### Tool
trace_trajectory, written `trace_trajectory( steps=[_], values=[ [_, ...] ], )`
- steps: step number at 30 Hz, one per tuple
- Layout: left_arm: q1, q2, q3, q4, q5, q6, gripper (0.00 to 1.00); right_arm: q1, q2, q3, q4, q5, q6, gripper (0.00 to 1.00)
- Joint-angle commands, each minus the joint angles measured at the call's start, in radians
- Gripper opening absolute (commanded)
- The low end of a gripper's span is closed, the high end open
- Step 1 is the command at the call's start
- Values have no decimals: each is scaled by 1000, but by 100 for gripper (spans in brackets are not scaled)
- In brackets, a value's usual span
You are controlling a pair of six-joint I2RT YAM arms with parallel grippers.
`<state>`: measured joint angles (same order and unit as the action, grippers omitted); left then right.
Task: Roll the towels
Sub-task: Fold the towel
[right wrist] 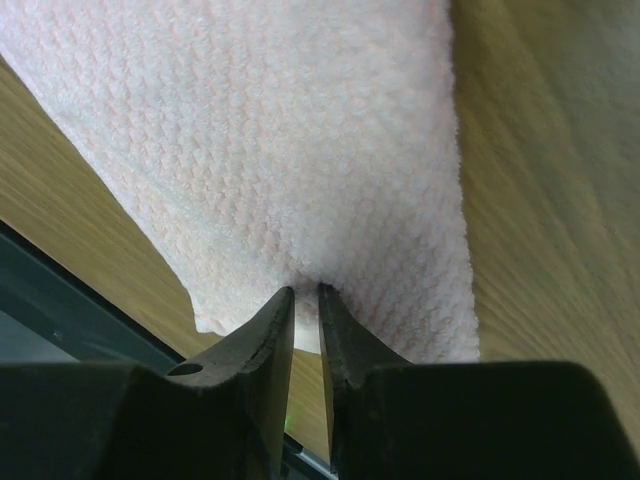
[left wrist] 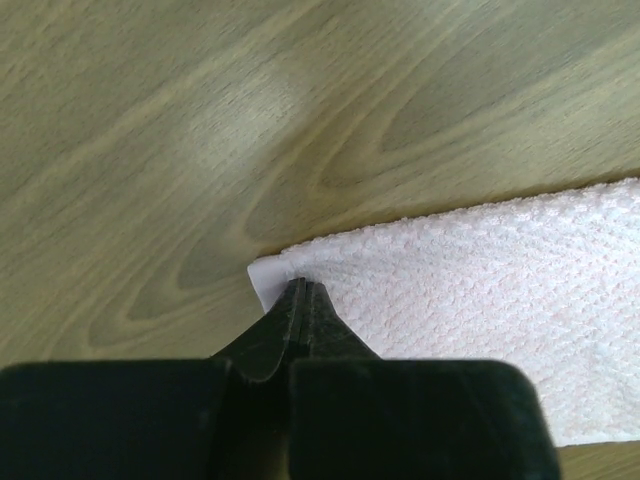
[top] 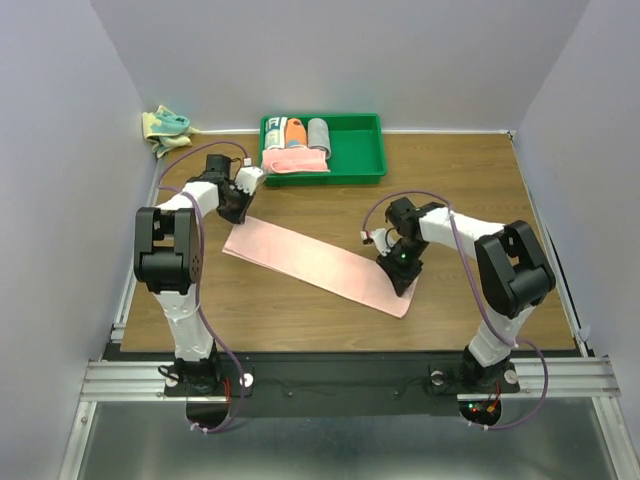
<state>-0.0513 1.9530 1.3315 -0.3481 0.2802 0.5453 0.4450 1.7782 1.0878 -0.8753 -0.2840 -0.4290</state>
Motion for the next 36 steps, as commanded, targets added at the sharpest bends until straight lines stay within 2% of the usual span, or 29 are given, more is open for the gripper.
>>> trace_trajectory(
  steps=[1, 5, 10, 12, 13, 15, 18, 23, 29, 36],
  values=[
    [7, -78, -98, -23, -55, -19, 1, -124, 121, 38, 141, 232, -93, 23],
    [7, -179, -240, -2, -42, -28, 1, -170, 148, 139, 131, 253, -112, 24],
    [7, -264, -288, -17, 7, -77, 2, -172, 138, 236, 91, 230, -90, 27],
    [7, -295, -287, -31, 46, -88, 8, -184, 110, 256, 85, 223, -57, 34],
    [7, -325, -285, -35, 56, -102, 14, -193, 93, 264, 81, 186, -41, 36],
    [7, -354, -282, -42, 82, -111, 21, -230, 37, 285, 52, 140, 10, 49],
    [7, -413, -284, -42, 103, -122, 31, -281, -51, 273, 38, 57, 96, 57],
    [7, -493, -288, -23, 132, -143, 43, -331, -118, 205, 42, -10, 216, 56],
    [7, -532, -288, -12, 145, -171, 44, -373, -51, 143, 50, -56, 295, 43],
    [7, -565, -322, 0, 131, -163, 44, -382, -43, 113, 93, -26, 358, 46]
  ],
)
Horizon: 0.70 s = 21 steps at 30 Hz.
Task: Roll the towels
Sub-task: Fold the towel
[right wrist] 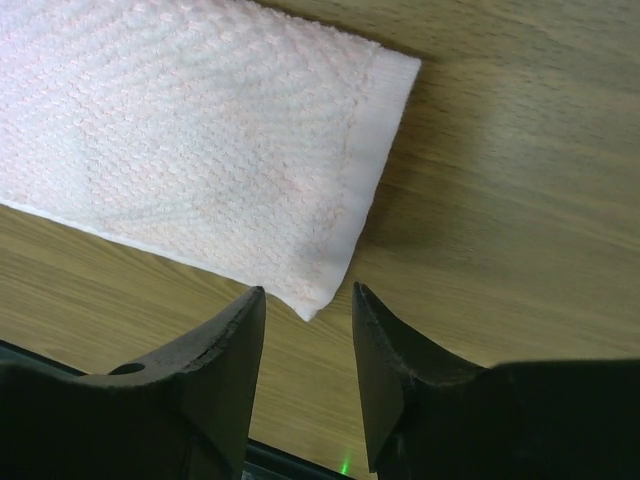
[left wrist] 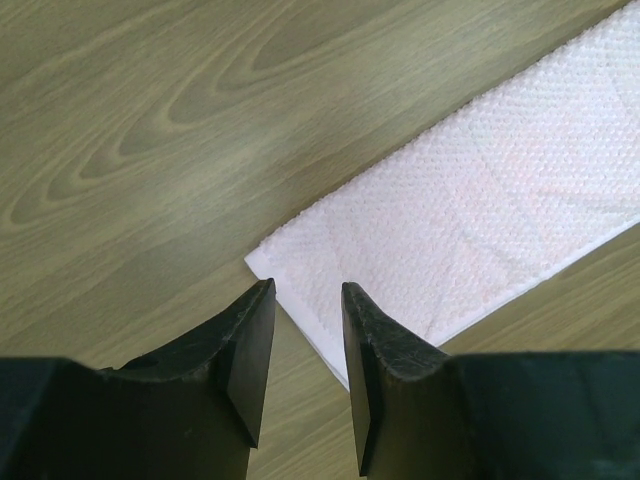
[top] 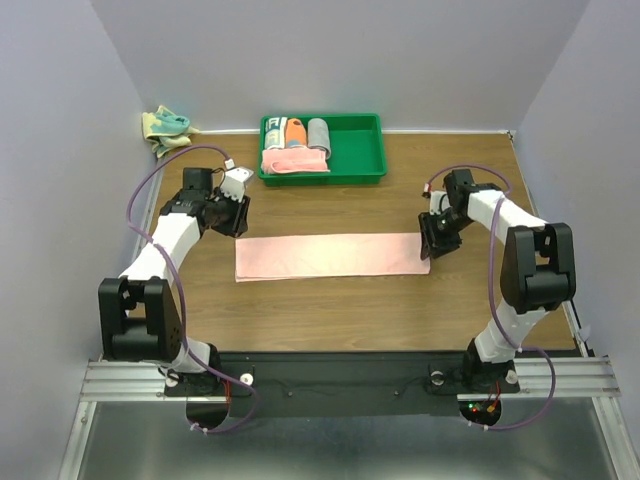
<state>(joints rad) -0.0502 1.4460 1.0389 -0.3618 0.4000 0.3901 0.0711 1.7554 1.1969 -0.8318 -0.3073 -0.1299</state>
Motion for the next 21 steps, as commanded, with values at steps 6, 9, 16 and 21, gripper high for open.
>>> trace_trajectory(
  steps=[6, 9, 16, 21],
  values=[
    [6, -58, -30, 17, 14, -8, 44, -7, 24, -28, 85, 13, 82, 46],
    [6, -58, -27, 20, 14, -10, 44, -8, 36, -33, 102, 16, 95, 46],
    [6, -58, -37, 29, 14, -13, 44, -8, 76, -33, 122, 16, 96, 45],
    [6, -56, -43, 43, 10, -14, 45, -1, 93, -48, 132, -38, 101, 35]
  ],
)
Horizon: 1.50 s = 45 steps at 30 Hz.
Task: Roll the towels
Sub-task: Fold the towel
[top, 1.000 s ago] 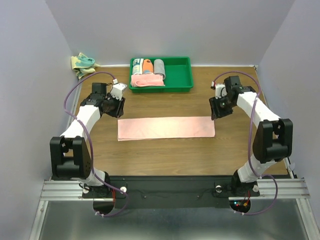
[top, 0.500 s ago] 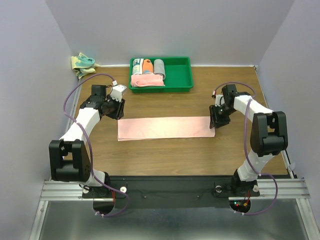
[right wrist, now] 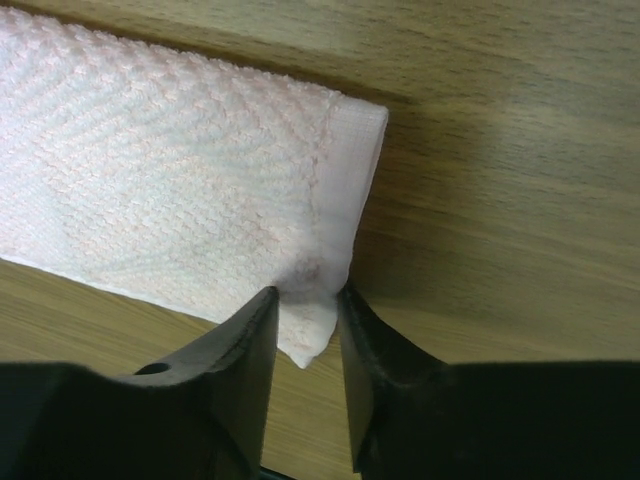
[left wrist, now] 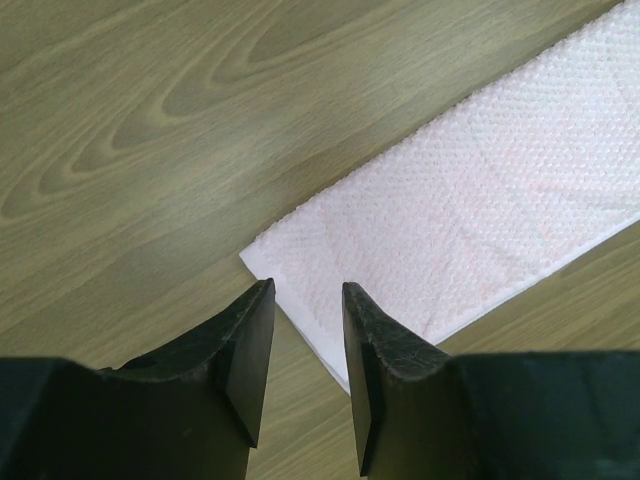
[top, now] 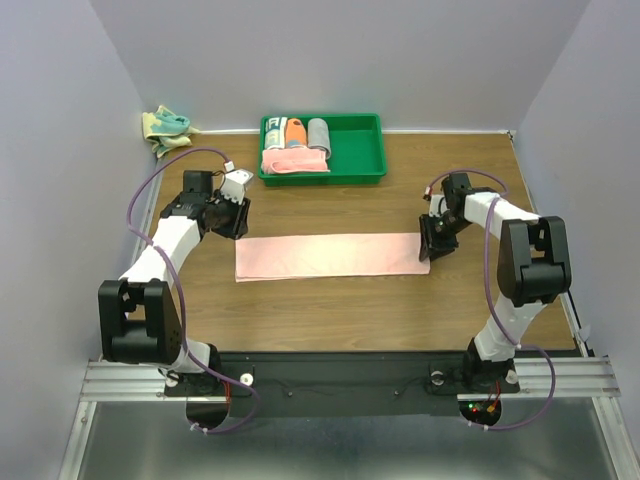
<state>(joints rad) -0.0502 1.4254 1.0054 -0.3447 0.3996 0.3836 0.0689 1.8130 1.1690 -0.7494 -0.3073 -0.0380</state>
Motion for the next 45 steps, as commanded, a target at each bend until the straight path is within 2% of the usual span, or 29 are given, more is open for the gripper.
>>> trace_trajectory(
  steps=[1, 6, 9, 18, 27, 32, 35, 37, 38, 39, 41, 45],
  values=[
    [6, -34, -10, 26, 11, -9, 45, 3, 37, -20, 50, -44, 9, 33],
    [6, -26, -4, 32, 8, -11, 45, 5, 40, -11, 50, -67, 13, 21],
    [6, -25, -2, 30, 12, -14, 45, 5, 28, 3, 48, -52, 7, 1],
    [6, -23, 7, 27, 21, -8, 45, 3, -112, 75, 30, -93, -14, 1],
    [7, 4, 33, 21, 31, -14, 45, 37, -106, 123, -8, -248, -30, 1],
    [12, 6, 39, 12, 38, -12, 46, 112, -77, 187, -8, -297, -16, 1],
    [19, -3, 35, 15, 51, -18, 66, 167, -43, 227, -5, -303, -2, 1],
    [23, -6, 36, 19, 56, -18, 67, 202, -21, 241, -4, -315, 10, 1],
    [24, -6, 38, 18, 56, -25, 73, 213, -2, 244, -1, -316, 13, 1],
    [26, -6, 42, 18, 58, -29, 79, 239, 9, 250, 2, -317, 19, 1],
    [35, -9, 44, 19, 67, -35, 99, 264, 23, 251, 13, -317, 27, 0],
    [70, -34, 33, 52, 88, -68, 99, 321, 57, 264, 44, -311, 61, 1]
  ],
)
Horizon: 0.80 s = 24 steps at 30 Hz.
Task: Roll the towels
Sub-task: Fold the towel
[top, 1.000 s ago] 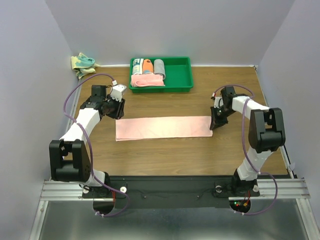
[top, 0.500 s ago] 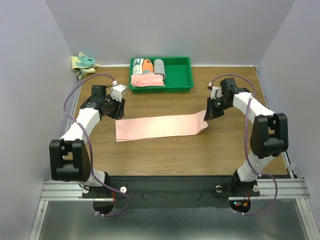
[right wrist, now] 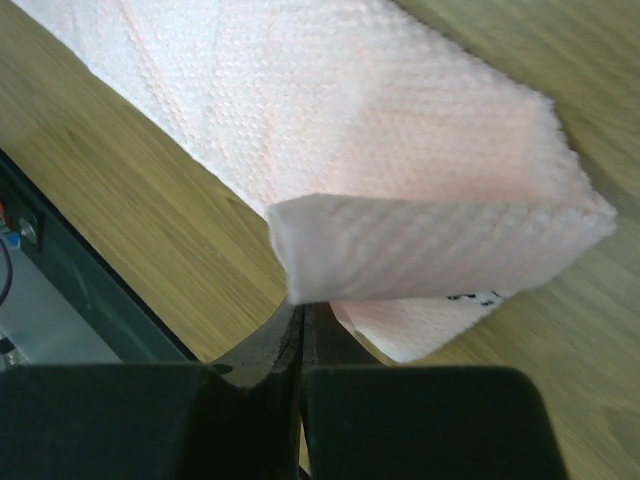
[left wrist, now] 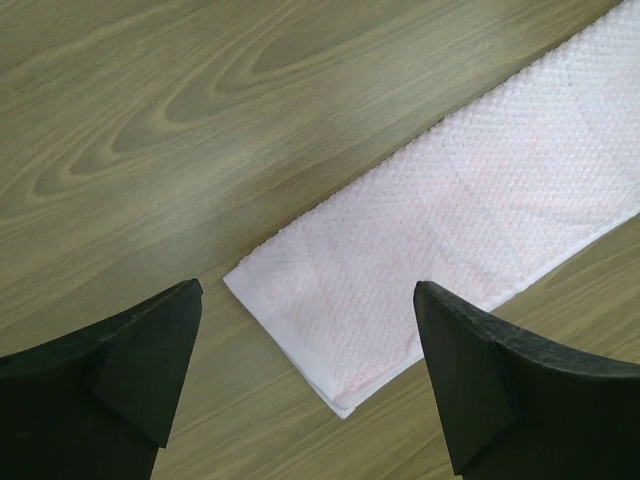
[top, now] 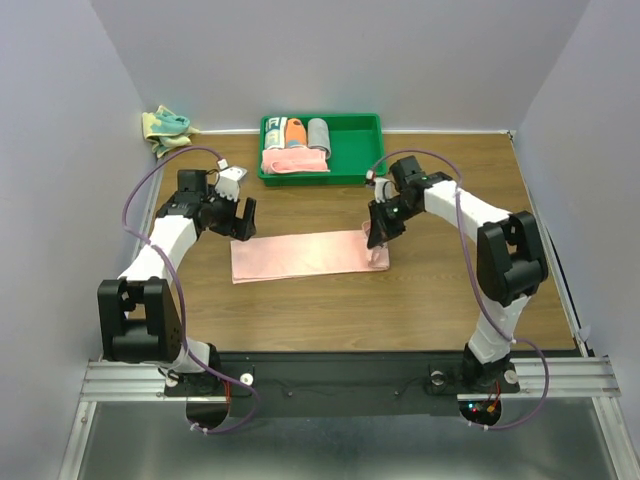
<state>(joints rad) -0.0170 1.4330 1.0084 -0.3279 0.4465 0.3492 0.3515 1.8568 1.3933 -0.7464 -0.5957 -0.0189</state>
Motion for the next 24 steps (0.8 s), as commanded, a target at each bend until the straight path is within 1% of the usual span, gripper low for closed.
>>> trace_trajectory(
  steps=[1, 6, 15, 24],
  values=[
    [41, -49, 24, 47, 56, -41, 99, 53, 28, 49, 50, -21, 53, 1],
    [52, -85, 9, 76, 55, -68, 99, 93, 74, 84, 76, -9, 82, 1],
    [55, -49, 13, 55, 37, -79, 99, 121, 163, 147, 84, -35, 112, 1],
    [57, -39, 7, 59, 32, -75, 99, 136, 171, 150, 84, -65, 122, 1]
  ],
)
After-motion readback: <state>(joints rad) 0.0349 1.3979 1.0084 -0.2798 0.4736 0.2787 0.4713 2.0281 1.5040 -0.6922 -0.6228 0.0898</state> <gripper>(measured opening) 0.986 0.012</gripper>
